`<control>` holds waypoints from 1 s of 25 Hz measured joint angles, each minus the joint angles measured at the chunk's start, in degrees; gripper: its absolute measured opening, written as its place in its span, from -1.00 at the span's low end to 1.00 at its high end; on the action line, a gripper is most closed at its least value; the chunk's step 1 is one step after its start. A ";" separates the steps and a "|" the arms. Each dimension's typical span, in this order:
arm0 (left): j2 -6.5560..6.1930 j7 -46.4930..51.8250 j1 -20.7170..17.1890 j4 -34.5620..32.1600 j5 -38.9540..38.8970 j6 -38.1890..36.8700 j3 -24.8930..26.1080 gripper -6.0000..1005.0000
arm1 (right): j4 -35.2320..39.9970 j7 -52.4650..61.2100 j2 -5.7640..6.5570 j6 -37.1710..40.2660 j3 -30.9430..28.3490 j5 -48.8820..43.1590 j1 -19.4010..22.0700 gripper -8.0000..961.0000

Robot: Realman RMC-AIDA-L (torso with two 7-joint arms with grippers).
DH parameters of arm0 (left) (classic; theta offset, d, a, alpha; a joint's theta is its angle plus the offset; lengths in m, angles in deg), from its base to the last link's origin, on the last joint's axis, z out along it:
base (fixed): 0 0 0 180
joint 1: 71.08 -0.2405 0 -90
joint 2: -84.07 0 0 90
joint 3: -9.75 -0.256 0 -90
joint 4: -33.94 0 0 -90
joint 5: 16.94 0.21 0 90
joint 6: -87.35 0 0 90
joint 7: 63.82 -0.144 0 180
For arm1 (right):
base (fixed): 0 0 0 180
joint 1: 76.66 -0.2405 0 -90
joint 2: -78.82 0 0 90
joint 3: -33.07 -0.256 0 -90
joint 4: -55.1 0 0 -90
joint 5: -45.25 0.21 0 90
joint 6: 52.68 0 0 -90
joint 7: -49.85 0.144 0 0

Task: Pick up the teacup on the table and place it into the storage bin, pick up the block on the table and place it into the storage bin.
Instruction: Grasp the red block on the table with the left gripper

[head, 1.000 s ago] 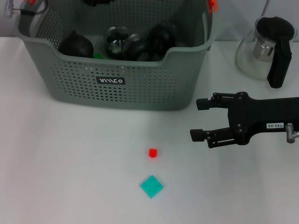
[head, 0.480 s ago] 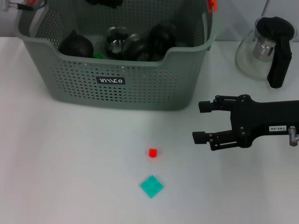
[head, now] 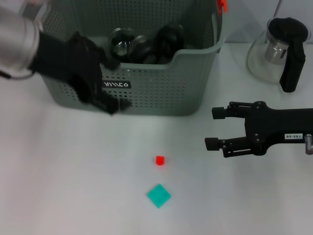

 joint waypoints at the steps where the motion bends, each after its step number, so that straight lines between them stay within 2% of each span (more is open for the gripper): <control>1: 0.83 -0.16 -1.32 -1.97 0.50 -0.55 -1.98 0.84 | -0.08 0.00 0.05 -0.09 -0.20 0.00 -0.02 0.93; 4: 1.98 0.59 -3.51 -3.85 3.21 -0.45 -7.58 0.84 | -0.15 0.00 0.06 -0.22 -0.66 0.00 -0.10 0.93; 8: 2.30 4.61 -3.67 1.66 6.20 3.04 -15.55 0.84 | -0.23 0.00 0.06 -0.24 -1.18 0.00 -0.03 0.93; 12: 2.18 5.08 -1.68 9.40 8.07 7.99 -21.63 0.84 | -0.25 0.01 0.15 -0.27 -1.31 0.00 -0.05 0.93; 18: 2.02 2.27 1.74 16.97 11.47 17.18 -29.70 0.83 | -0.41 0.01 0.24 -0.32 -1.35 0.00 -0.16 0.93; 25: 1.94 -2.37 5.14 25.42 12.47 26.96 -34.70 0.83 | -0.91 0.01 0.24 -0.72 -1.59 0.00 -0.07 0.93</control>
